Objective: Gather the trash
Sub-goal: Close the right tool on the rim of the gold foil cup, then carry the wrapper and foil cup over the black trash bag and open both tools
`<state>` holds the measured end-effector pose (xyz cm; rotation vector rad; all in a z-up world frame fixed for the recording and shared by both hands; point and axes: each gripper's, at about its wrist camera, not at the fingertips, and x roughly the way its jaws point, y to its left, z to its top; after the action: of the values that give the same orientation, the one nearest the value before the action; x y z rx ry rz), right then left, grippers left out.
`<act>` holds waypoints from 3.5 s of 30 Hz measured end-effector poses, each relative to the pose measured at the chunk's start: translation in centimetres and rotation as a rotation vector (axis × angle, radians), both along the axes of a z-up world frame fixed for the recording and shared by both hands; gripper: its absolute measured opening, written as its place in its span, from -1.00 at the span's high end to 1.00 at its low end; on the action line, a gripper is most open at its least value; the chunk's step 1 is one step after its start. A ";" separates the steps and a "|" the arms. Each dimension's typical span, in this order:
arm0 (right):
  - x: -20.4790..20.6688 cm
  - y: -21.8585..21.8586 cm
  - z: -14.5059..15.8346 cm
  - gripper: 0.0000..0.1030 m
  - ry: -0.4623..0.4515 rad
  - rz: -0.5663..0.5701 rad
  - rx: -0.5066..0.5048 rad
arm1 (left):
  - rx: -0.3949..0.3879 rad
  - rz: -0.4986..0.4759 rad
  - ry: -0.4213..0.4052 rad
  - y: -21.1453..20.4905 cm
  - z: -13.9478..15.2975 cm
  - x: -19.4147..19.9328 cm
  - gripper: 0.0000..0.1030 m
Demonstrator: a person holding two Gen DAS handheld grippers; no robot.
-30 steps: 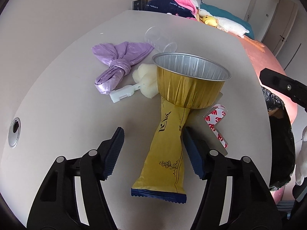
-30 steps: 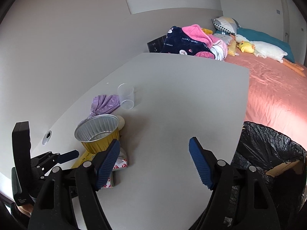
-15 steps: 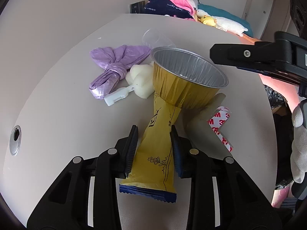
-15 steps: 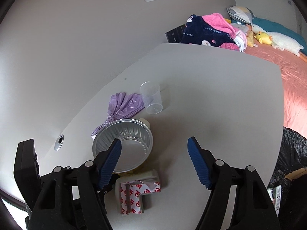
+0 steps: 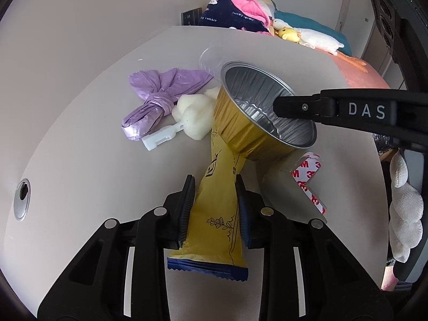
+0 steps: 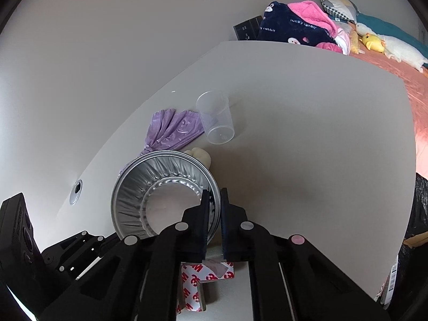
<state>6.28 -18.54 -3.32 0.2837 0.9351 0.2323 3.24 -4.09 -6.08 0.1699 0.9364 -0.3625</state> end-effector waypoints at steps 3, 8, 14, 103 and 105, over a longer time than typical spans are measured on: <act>-0.6 -0.6 0.6 0.87 -0.024 -0.012 -0.003 | 0.001 0.008 0.000 0.1 0.1 -0.1 0.44; -1.9 -2.0 1.5 0.88 -0.050 -0.042 -0.016 | -0.010 0.005 -0.020 0.3 0.9 -0.2 0.44; -3.7 -3.5 2.8 0.90 -0.093 -0.095 -0.063 | -0.012 0.007 -0.055 0.3 2.1 -0.8 0.44; -23.6 -29.8 5.3 -0.55 -0.121 -0.756 -0.114 | -0.135 -0.603 0.046 -26.2 4.9 -9.2 -0.88; -24.0 -30.1 5.5 -0.55 -0.131 -0.780 -0.124 | -0.130 -0.599 0.056 -26.1 4.6 -9.3 -0.88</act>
<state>-17.74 -48.67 2.14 0.4894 0.6485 -0.5165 -6.01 -30.24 -1.44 0.3230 0.9015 -0.9824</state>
